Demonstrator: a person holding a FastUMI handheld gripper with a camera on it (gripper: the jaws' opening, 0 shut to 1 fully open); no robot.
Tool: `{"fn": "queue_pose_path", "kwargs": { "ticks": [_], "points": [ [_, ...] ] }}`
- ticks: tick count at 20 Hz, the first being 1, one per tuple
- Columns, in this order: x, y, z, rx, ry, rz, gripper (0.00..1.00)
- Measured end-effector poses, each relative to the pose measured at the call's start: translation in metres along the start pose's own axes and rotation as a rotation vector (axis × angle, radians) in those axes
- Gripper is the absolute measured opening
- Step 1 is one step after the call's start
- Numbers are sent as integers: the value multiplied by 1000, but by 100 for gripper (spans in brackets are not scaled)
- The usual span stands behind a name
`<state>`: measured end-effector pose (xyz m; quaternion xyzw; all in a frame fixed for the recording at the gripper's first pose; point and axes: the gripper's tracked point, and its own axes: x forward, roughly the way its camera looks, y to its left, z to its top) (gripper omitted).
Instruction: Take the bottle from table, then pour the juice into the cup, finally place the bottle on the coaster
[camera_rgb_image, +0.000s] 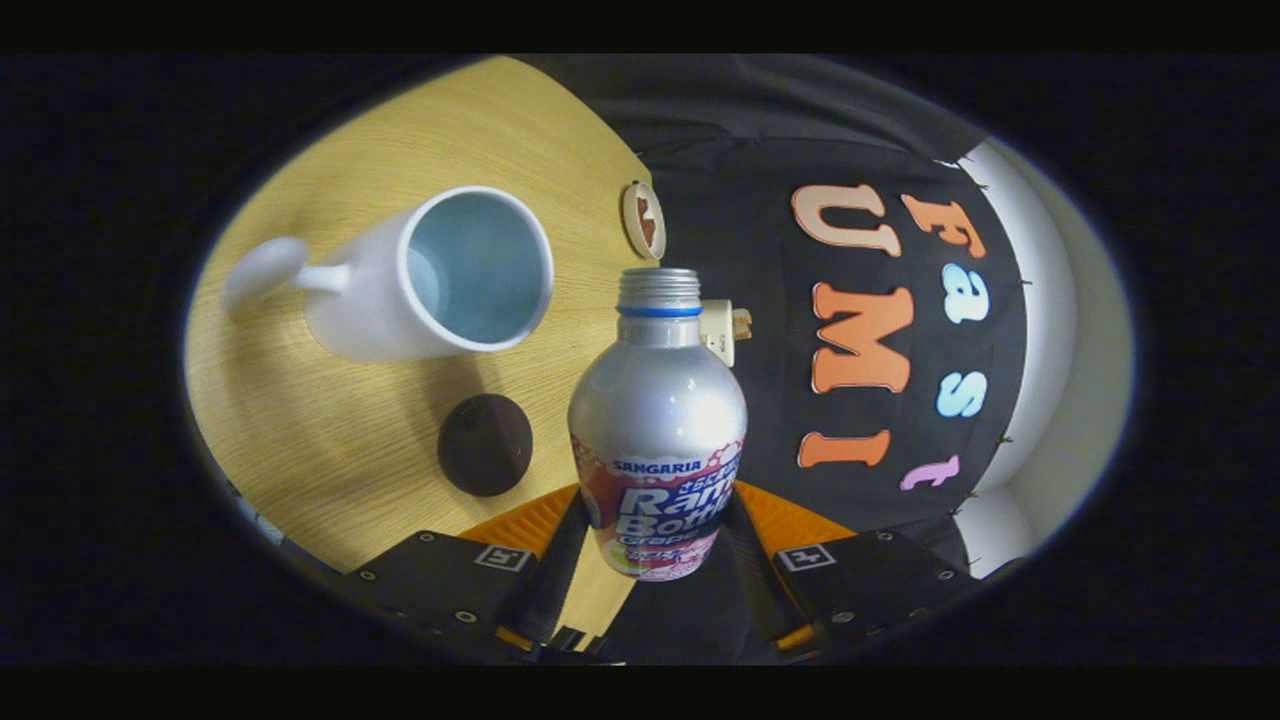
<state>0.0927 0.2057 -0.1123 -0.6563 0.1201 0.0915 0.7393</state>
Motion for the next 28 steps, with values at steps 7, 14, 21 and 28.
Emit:
{"fn": "queue_pose_path", "kwargs": {
  "ticks": [7, 14, 21, 28],
  "points": [
    [-4, -9, -12, 378, -17, 89, 74],
    [-5, -3, -7, 760, -83, 214, 74],
    [4, 13, -17, 981, -98, 249, 74],
    [14, 35, -11, 1170, -127, 329, 74]
  ]
}}
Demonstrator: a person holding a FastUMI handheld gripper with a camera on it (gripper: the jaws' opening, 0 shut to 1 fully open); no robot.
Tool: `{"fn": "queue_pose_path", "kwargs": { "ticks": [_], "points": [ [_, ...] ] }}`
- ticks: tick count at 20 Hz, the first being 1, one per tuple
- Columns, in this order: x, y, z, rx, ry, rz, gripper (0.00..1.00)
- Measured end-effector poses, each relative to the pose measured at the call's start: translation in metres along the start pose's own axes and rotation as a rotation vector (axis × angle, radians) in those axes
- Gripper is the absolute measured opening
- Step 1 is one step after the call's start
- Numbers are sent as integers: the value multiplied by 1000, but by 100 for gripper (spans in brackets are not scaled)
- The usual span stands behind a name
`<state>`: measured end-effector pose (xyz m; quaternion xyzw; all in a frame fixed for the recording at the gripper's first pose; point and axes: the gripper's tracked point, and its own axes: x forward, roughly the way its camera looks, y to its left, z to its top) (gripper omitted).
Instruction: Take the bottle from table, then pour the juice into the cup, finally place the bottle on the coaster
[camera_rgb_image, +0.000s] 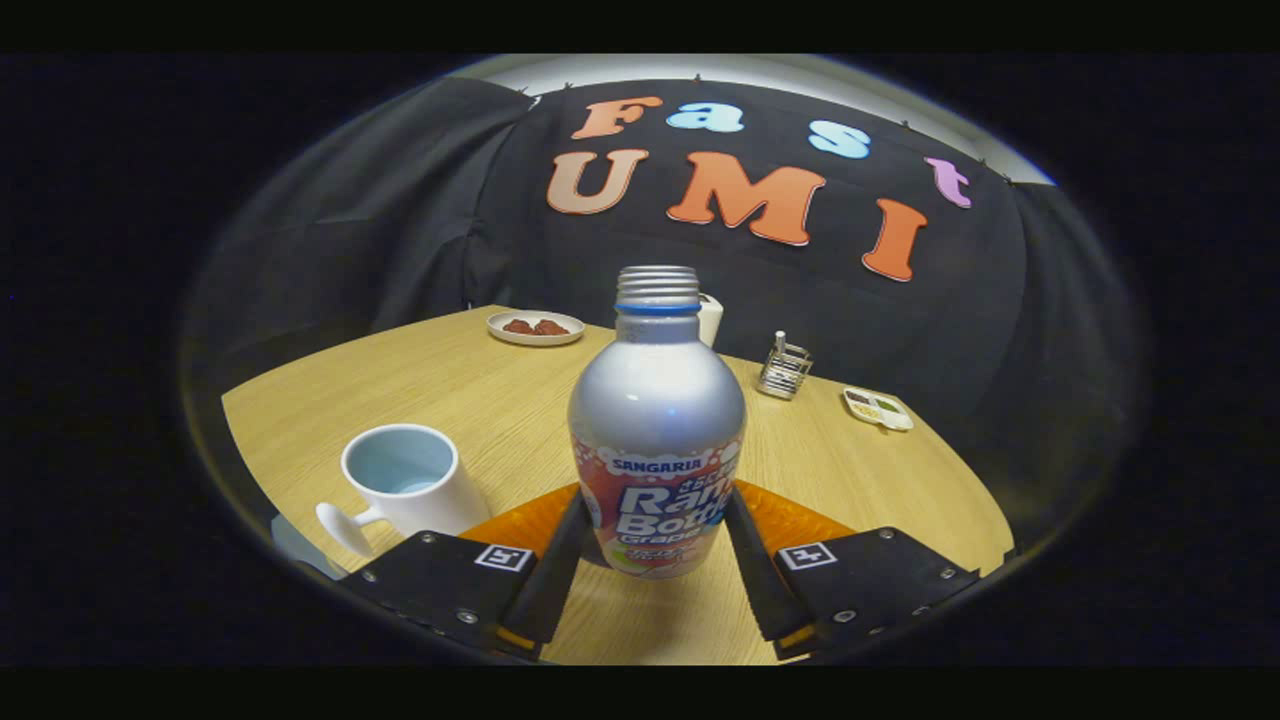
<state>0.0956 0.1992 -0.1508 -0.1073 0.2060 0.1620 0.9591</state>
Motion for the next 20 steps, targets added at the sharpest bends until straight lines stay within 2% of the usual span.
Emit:
{"fn": "queue_pose_path", "kwargs": {
  "ticks": [9, 16, 20],
  "points": [
    [29, 3, -7, 162, -32, 43, 74],
    [41, 0, -17, 174, -35, 32, 75],
    [39, 0, -22, 157, -27, 28, 80]
  ]
}}
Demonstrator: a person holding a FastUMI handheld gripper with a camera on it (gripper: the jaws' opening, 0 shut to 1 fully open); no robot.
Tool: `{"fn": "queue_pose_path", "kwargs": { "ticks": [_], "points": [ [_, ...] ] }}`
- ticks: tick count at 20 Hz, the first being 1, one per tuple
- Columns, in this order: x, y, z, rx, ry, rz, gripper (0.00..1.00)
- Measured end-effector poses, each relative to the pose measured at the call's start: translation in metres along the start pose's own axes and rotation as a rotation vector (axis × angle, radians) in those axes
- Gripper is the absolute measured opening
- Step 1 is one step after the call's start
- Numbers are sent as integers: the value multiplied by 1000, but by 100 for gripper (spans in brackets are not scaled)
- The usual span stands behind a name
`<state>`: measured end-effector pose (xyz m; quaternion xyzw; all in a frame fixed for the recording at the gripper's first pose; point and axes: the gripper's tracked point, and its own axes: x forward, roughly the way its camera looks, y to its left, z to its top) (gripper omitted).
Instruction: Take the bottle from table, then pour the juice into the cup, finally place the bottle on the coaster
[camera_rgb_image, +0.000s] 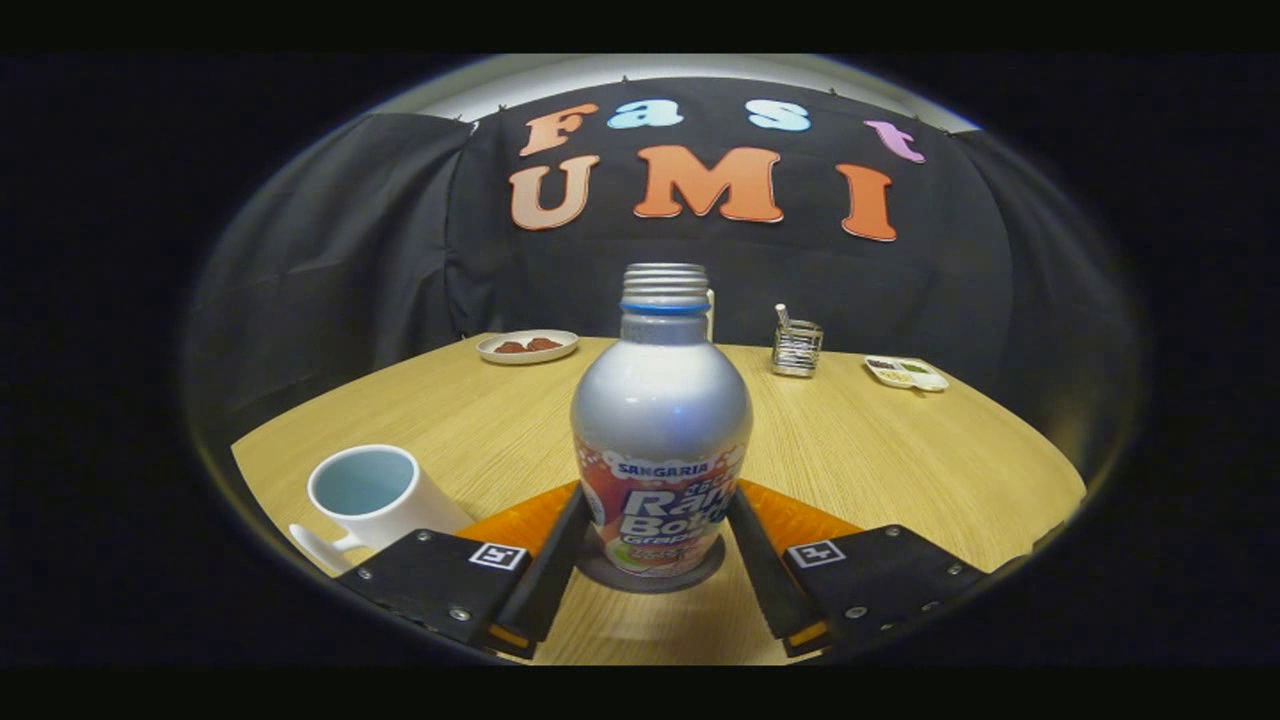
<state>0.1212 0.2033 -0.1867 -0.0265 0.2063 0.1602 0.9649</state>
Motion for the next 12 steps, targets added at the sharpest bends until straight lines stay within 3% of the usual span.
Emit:
{"fn": "queue_pose_path", "kwargs": {
  "ticks": [4, 7, 12],
  "points": [
    [-2, 2, -5, -7, 10, 2, 84],
    [-8, 2, -3, -22, 5, 5, 95],
    [-32, -2, 2, -18, -5, 16, 98]
  ]
}}
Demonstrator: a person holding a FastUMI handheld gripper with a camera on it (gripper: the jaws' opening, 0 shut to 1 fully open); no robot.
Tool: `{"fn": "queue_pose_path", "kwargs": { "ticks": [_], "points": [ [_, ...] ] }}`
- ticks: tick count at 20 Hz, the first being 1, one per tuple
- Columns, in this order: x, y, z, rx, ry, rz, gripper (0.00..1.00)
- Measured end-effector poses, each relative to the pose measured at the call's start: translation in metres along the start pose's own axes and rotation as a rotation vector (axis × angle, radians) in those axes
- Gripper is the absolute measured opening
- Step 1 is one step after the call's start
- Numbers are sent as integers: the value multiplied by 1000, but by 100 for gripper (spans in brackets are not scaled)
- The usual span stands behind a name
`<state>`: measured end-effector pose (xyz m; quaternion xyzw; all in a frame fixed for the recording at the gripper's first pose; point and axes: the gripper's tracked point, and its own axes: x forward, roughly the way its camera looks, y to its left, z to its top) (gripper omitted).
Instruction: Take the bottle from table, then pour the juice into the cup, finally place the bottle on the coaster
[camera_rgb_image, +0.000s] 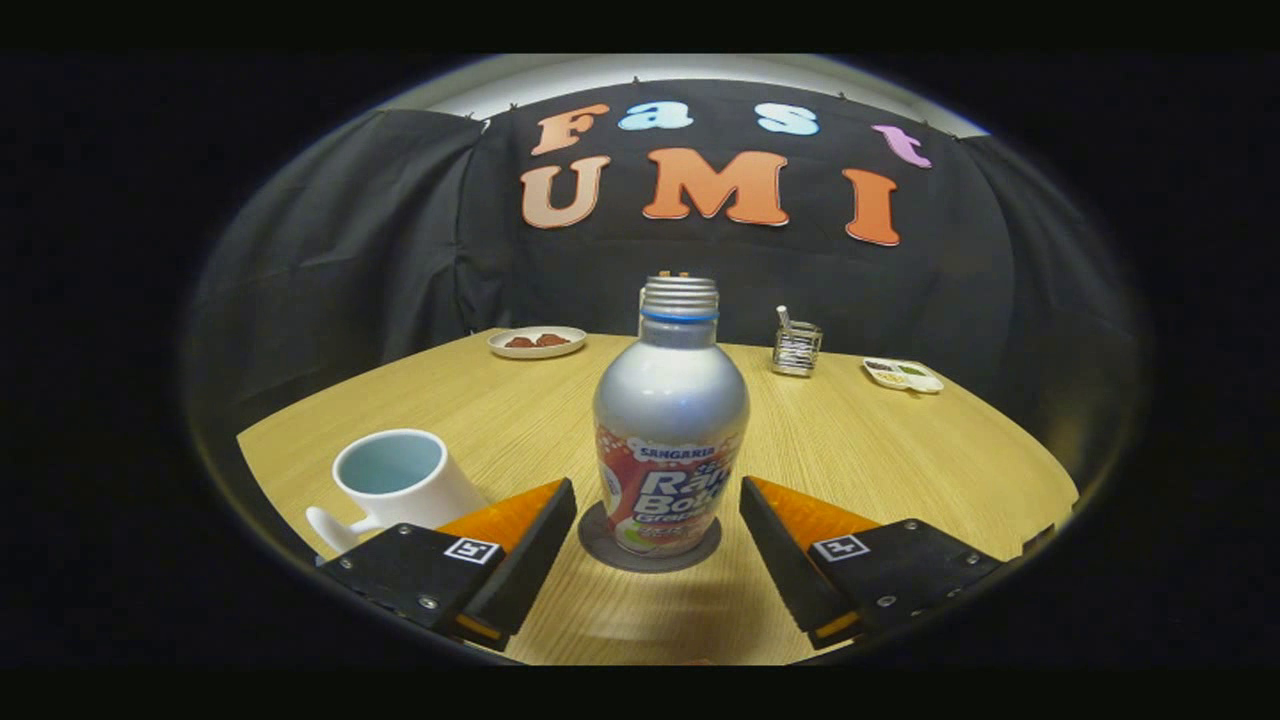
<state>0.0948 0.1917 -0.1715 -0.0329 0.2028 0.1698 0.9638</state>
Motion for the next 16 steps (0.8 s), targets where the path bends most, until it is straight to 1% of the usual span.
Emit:
{"fn": "queue_pose_path", "kwargs": {
  "ticks": [5, 10, 16],
  "points": [
    [-38, -23, 8, -8, -29, -23, 98],
    [-79, -57, 31, 15, -90, -74, 98],
    [-106, -94, 48, 12, -133, -132, 98]
  ]
}}
